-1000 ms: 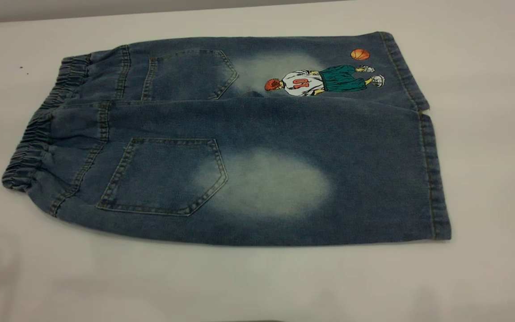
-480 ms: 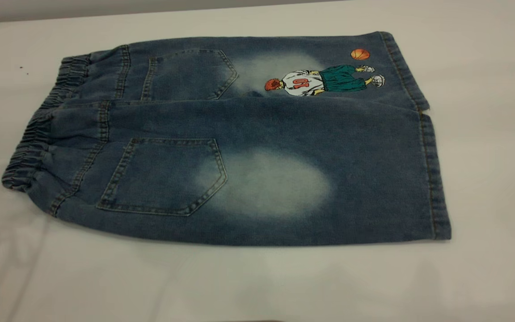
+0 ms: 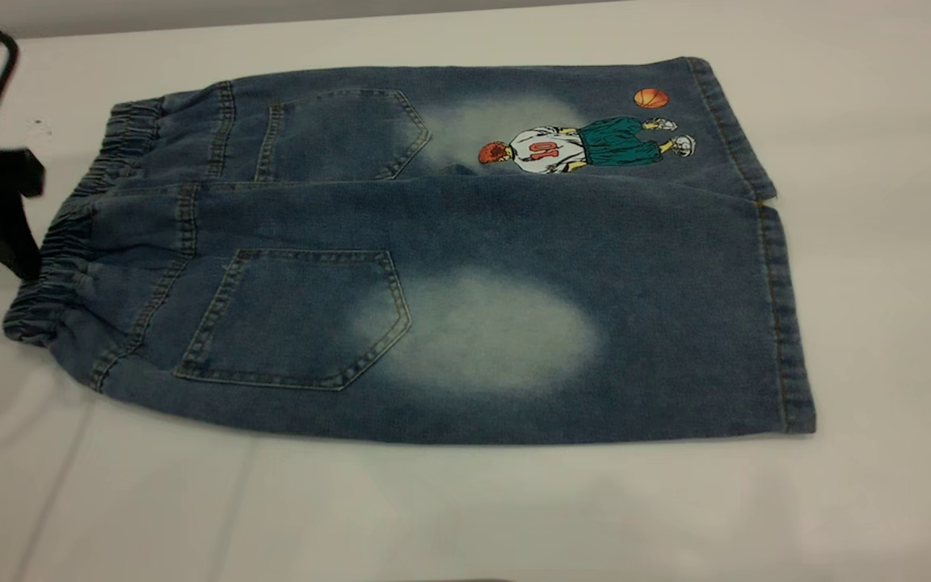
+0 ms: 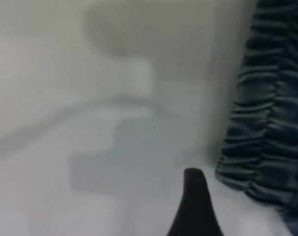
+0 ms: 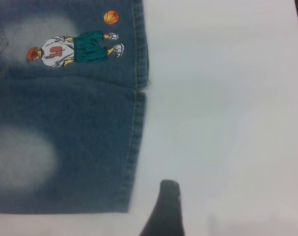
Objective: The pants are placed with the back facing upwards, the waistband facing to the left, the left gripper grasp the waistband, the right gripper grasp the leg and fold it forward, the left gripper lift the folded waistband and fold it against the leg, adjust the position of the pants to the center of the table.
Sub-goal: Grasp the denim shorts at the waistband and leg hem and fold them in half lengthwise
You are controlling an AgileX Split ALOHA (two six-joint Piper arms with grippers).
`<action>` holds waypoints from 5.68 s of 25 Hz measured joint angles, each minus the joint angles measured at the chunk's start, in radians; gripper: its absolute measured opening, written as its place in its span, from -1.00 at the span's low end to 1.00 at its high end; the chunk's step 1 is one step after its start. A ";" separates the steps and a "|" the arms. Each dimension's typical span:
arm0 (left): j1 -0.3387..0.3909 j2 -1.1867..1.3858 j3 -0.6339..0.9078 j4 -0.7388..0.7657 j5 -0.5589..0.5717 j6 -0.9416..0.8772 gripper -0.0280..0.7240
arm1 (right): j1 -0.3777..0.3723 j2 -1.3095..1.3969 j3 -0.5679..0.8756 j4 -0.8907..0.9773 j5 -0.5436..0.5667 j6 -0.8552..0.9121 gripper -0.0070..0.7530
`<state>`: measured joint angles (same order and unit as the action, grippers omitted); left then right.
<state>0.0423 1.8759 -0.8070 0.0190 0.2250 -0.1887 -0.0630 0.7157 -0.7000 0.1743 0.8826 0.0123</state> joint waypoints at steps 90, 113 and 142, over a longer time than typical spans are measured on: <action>-0.104 -0.020 -0.140 -0.011 0.178 0.086 -0.75 | 0.525 1.315 -0.049 0.080 -0.602 -0.337 0.34; -0.105 -0.020 -0.397 -0.102 0.512 0.082 -0.75 | 0.472 1.053 -0.354 0.071 -0.287 -0.337 -0.92; -0.105 0.101 -0.439 -0.669 0.008 -0.290 -0.75 | 0.243 1.377 -0.727 0.234 -0.292 -0.312 -0.91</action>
<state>-0.0626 1.9768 -1.2458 -0.6498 0.2329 -0.4790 0.1800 2.0925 -1.4266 0.4084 0.5911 -0.2999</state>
